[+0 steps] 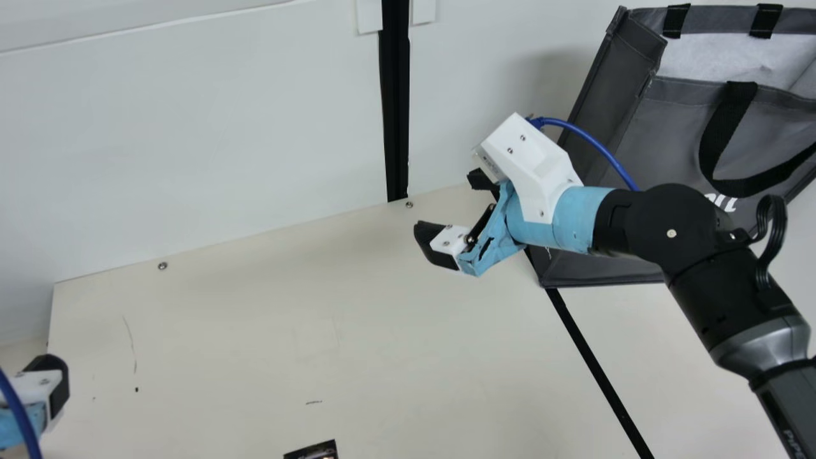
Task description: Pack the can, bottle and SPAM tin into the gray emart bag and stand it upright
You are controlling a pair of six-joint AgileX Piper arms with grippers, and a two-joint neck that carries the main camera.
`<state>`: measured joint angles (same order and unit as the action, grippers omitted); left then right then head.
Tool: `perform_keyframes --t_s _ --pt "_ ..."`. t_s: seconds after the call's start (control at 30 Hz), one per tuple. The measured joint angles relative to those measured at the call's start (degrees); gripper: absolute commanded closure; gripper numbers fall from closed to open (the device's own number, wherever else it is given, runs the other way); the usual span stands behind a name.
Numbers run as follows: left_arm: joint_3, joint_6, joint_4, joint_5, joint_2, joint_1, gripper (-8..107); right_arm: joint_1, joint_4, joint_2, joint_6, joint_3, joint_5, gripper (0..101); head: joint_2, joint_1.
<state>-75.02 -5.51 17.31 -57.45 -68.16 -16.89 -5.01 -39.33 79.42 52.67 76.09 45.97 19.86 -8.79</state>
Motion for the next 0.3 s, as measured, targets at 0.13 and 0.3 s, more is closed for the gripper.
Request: perform_keyframes --t_s 0.13,0.3 --pt "0.0 0.0 0.0 0.0 0.0 0.0 9 0.0 0.0 0.0 0.0 0.0 0.0 6 0.09 0.09" --pt "0.0 0.0 0.0 0.0 0.0 0.0 9 0.0 0.0 0.0 0.0 0.0 0.0 6 0.0 0.09"
